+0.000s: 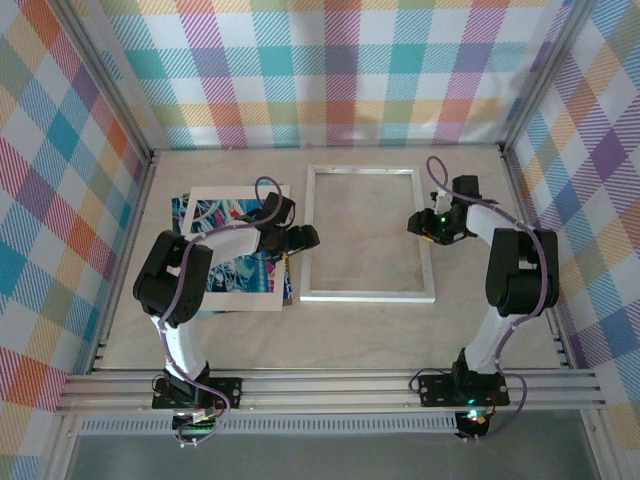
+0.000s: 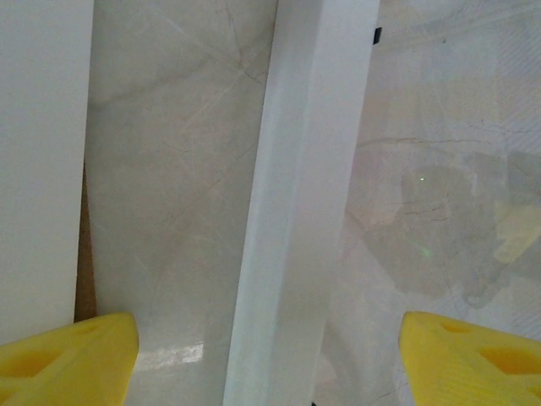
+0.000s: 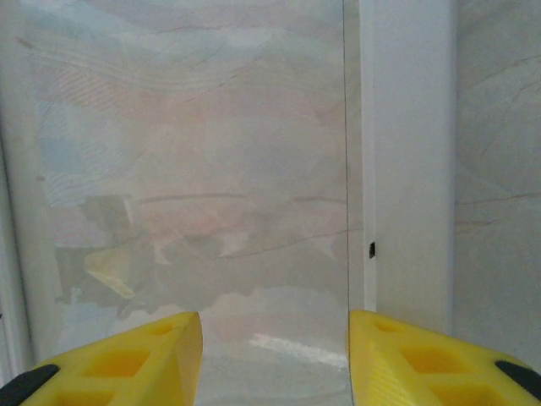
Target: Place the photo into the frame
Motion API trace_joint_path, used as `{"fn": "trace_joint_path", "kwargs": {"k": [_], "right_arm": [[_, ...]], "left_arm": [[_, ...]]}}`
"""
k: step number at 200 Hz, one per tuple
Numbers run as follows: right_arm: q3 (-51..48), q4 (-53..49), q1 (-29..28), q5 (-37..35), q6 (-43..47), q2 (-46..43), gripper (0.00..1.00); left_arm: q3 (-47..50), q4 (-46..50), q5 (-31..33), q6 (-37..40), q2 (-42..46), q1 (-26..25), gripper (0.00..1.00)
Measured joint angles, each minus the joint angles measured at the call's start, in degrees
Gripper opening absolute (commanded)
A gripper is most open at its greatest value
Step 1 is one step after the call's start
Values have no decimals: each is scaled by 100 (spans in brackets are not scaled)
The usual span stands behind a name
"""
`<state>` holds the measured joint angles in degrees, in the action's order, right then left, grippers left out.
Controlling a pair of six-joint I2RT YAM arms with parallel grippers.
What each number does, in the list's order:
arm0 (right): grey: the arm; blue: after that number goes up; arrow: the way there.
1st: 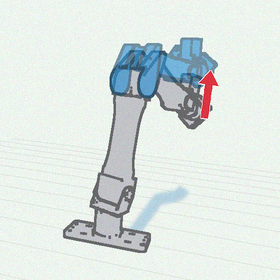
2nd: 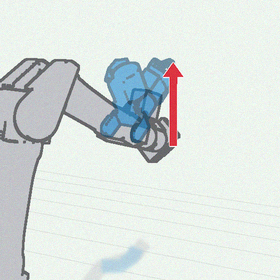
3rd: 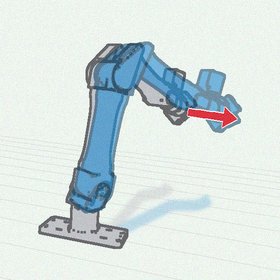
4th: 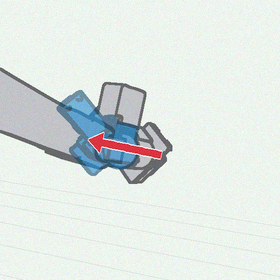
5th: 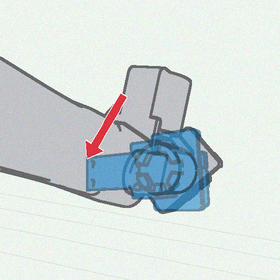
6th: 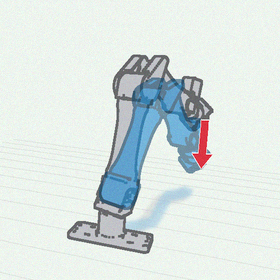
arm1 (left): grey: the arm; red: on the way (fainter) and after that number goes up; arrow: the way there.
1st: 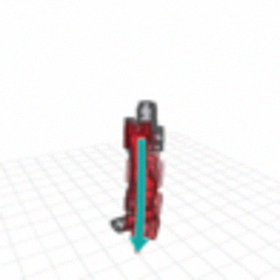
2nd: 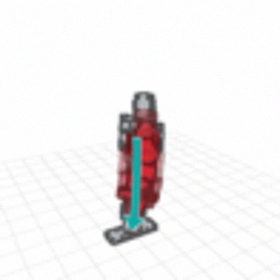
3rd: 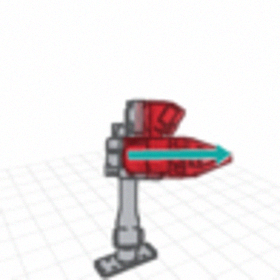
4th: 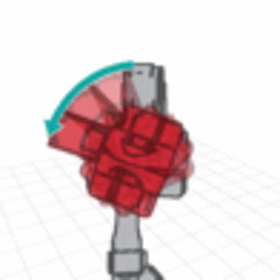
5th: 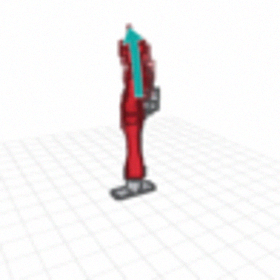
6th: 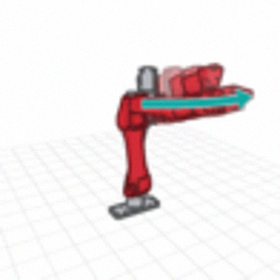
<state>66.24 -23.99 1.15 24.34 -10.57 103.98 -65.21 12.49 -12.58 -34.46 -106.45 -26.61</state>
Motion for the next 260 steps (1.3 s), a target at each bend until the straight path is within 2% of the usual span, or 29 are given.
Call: {"fn": "trace_joint_path", "kwargs": {"k": [23, 96, 152, 184, 219, 260], "right_arm": [[-4, 11, 2, 94, -57, -44, 43], [-166, 118, 24, 579, -216, -278, 39], [-166, 125, 46, 566, -540, -92, 33], [-162, 9, 46, 463, -748, 11, 22], [-22, -199, 46, 391, -822, 11, 0], [92, -494, 44, 315, -809, -175, 0]], "left_arm": [[0, 0, 0, -2, 0, 0, 81], [0, 0, -2, -2, 0, 0, 81], [0, -26, -2, -2, -44, 0, 81], [0, -44, -2, -7, -44, 0, 82], [0, -66, -48, -63, -44, 0, 82], [2, -87, -190, -109, -44, -44, 86]]}}
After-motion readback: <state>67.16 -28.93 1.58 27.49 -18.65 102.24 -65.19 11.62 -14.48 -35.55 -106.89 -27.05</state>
